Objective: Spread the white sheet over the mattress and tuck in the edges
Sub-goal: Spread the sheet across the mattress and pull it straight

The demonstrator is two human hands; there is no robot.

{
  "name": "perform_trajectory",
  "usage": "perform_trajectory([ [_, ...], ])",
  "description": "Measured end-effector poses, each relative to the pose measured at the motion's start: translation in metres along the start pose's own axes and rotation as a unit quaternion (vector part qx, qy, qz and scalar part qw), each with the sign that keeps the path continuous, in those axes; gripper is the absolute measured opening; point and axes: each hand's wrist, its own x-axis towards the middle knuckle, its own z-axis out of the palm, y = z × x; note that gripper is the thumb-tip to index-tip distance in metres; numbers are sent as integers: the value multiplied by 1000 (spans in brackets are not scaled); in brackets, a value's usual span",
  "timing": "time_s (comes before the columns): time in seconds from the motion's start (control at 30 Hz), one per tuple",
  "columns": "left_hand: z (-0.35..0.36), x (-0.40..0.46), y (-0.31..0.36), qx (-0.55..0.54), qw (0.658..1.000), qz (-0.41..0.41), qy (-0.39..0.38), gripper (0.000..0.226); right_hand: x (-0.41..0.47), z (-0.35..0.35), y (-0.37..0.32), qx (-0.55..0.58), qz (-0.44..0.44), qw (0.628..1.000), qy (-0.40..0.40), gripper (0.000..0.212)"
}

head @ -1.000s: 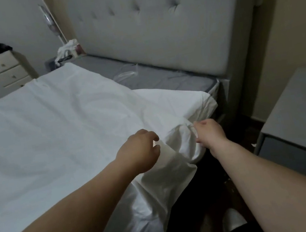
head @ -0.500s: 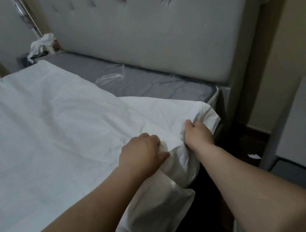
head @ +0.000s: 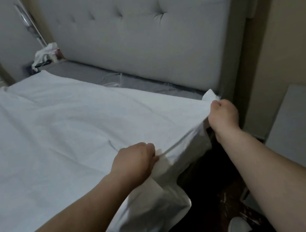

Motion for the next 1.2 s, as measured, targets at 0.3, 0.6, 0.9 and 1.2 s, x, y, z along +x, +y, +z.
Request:
perform_trajectory([
  [0.3,-24,-14,18,-9,973,62,-222,26,7,-70,49,-57,70,996,6,40],
  [0.6,-41,10,24,-71,980,21,-185,27,-25,-47,30,-226,-3,942,-248,57],
  [0.9,1,40,17,73,993,-43,-78,35,15,13,45,9,16,988,-152,38],
  [1.2,-4,36,1,78,992,11,-101,31,35,57,62,18,73,985,-153,30],
])
